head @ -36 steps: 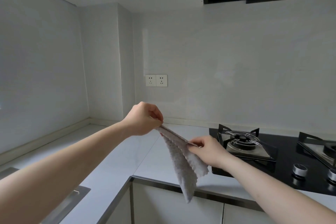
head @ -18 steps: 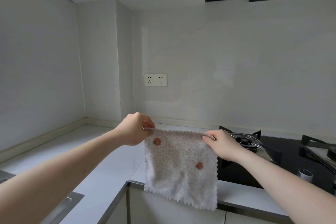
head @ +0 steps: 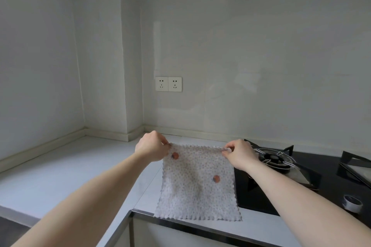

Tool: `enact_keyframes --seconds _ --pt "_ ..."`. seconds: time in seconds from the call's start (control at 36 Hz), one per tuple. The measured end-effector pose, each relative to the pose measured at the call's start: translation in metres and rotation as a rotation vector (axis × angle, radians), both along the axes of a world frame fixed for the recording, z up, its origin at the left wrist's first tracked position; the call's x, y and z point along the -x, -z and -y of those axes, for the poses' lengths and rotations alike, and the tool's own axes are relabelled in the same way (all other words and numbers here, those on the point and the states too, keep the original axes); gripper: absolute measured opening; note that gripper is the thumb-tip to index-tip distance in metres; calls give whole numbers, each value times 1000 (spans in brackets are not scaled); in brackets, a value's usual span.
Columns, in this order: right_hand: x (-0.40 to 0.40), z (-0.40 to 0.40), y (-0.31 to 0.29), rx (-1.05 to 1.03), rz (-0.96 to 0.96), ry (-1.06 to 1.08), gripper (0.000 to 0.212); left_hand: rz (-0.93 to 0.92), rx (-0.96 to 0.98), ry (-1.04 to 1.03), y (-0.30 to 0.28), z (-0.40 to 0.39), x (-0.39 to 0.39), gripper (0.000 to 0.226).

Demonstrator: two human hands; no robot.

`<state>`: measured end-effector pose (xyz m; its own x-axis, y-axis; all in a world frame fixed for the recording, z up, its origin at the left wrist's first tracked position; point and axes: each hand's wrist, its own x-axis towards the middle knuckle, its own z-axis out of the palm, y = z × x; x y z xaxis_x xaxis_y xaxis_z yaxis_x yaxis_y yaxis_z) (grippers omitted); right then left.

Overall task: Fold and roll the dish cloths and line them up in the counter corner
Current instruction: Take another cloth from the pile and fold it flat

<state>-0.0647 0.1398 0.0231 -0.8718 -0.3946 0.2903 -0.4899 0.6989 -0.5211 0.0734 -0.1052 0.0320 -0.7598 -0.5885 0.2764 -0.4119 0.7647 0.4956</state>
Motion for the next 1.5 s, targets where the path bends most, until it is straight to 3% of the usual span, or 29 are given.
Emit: enact_keyframes --seconds 0.25,0.33,0.58,0.81,1.0,1.14,1.19,1.31,1.39,1.5 --pt "12 1 15 4 -18 -34 18 -21 -55 46 20 4 8 16" --pt "11 -6 23 -32 -23 -91 26 -15 -24 62 31 4 3 12" --pt "-2 -31 46 -165 -35 -118 16 -16 104 135 55 -11 -28 10" --pt "-17 -46 64 -212 -51 -181 10 82 171 162 72 -26 -50 15" --pt "-31 -54 73 -270 -58 -236 20 215 222 175 84 -36 -60 19" --pt "-35 -60 78 -272 -37 -252 8 290 198 151 88 -41 -63 29" --pt "-37 -62 78 -288 -4 -288 2 363 161 163 89 -41 -61 18" --pt "-36 -64 73 -159 191 -347 27 415 56 193 74 -45 -55 24" --pt "-26 -58 70 -63 193 -286 35 280 125 159 63 -56 -46 28" --pt "-16 -47 77 -147 177 -217 52 253 116 274 74 -74 -30 41"
